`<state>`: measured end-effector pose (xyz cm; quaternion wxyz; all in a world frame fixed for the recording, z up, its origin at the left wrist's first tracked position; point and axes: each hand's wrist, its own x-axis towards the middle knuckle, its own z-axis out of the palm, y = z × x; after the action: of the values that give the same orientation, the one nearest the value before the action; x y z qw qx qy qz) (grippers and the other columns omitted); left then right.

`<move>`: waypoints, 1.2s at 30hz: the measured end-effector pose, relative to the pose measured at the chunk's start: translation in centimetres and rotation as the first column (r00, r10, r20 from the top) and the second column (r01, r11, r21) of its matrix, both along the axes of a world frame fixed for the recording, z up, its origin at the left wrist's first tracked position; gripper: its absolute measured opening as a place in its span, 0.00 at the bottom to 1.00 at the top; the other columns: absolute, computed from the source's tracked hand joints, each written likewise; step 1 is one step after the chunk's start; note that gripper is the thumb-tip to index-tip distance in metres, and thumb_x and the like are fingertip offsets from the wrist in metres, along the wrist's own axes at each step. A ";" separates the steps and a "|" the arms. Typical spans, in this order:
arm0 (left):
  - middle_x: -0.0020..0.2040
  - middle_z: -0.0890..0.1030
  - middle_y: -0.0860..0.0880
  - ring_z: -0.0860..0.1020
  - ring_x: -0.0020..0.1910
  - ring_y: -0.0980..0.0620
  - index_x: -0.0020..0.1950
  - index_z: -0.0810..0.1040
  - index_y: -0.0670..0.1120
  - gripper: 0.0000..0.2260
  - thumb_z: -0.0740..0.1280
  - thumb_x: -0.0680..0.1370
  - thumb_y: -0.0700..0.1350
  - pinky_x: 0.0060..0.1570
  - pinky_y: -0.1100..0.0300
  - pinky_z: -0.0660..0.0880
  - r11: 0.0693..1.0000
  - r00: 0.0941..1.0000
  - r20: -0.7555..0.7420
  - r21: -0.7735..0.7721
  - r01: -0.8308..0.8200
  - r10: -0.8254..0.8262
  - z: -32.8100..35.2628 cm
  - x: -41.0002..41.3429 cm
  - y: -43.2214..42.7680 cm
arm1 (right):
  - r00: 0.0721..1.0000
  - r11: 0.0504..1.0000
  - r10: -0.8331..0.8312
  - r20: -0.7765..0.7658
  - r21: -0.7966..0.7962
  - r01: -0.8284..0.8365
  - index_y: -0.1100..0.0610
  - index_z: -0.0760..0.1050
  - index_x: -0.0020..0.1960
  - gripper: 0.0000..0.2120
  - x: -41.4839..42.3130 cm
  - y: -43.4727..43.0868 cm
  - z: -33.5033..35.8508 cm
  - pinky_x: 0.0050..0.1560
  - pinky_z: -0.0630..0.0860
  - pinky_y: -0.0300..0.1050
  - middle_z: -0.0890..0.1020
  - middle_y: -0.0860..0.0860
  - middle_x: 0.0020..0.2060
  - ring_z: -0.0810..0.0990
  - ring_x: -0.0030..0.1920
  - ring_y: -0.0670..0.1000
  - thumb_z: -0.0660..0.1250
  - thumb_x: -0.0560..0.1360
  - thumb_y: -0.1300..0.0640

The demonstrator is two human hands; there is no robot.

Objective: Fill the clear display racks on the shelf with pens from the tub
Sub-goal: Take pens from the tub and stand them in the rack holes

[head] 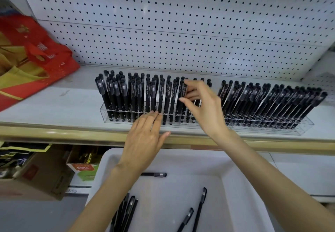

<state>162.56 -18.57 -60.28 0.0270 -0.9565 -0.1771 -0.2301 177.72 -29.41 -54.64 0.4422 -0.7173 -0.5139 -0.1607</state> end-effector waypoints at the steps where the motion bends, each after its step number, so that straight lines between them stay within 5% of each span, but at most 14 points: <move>1: 0.61 0.78 0.42 0.76 0.61 0.45 0.65 0.74 0.39 0.26 0.52 0.79 0.56 0.63 0.51 0.72 1.000 1.000 -0.001 0.001 0.000 0.000 0.0 0.0 0.0 | 0.999 1.000 -0.010 0.033 -0.021 0.010 0.57 0.72 0.64 0.20 -0.1 0.0 -0.4 0.45 0.81 0.46 0.76 0.46 0.49 0.78 0.43 0.41 0.71 0.74 0.60; 7: 0.62 0.78 0.41 0.75 0.63 0.45 0.65 0.74 0.39 0.27 0.52 0.79 0.57 0.63 0.51 0.72 1.000 1.000 -0.002 0.000 0.003 -0.003 -0.2 -0.1 -0.1 | 0.982 0.992 -0.114 0.148 -0.044 0.122 0.55 0.72 0.64 0.21 -0.2 0.1 -1.3 0.35 0.78 0.45 0.76 0.47 0.40 0.72 0.38 0.44 0.72 0.73 0.59; 18: 0.65 0.75 0.41 0.75 0.64 0.44 0.67 0.72 0.39 0.26 0.54 0.80 0.56 0.64 0.49 0.69 0.999 0.999 -0.021 -0.018 0.045 -0.045 0.1 -1.0 -0.1 | 0.985 0.974 -0.146 0.090 -0.160 0.159 0.52 0.69 0.68 0.25 0.0 -0.3 -0.2 0.38 0.79 0.49 0.75 0.46 0.42 0.73 0.38 0.45 0.72 0.73 0.55; 26: 0.62 0.78 0.41 0.77 0.60 0.44 0.64 0.76 0.40 0.23 0.62 0.76 0.54 0.59 0.49 0.74 0.998 0.996 -0.072 -0.022 0.055 -0.056 0.1 -3.6 -2.5 | 0.971 0.962 -0.141 0.191 -0.205 0.180 0.56 0.72 0.64 0.21 -2.1 -4.2 0.1 0.34 0.78 0.48 0.77 0.50 0.45 0.72 0.41 0.44 0.71 0.74 0.54; 31: 0.59 0.79 0.41 0.80 0.55 0.43 0.60 0.78 0.41 0.22 0.71 0.72 0.53 0.51 0.50 0.78 0.995 0.983 -0.163 -0.074 0.071 -0.082 -4.0 -7.5 -6.0 | 0.983 0.931 -0.139 0.123 -0.321 0.172 0.53 0.75 0.60 0.17 -5.4 -10.9 -5.0 0.34 0.75 0.44 0.76 0.48 0.46 0.72 0.40 0.43 0.72 0.73 0.54; 36: 0.58 0.80 0.44 0.80 0.55 0.44 0.60 0.79 0.42 0.22 0.67 0.74 0.57 0.50 0.51 0.78 0.985 0.953 -0.275 -0.152 0.085 -0.125 -9.2 -11.9 -9.3 | 0.991 0.847 -0.134 -0.008 -0.520 0.111 0.54 0.77 0.57 0.15 -9.7 -17.8 -12.3 0.35 0.73 0.40 0.78 0.48 0.48 0.76 0.41 0.44 0.74 0.71 0.53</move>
<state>150.71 -27.91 -69.50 -0.0266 -0.9872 -0.1358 -0.0792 168.00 -47.24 -66.95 0.2328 -0.8444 -0.4816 -0.0287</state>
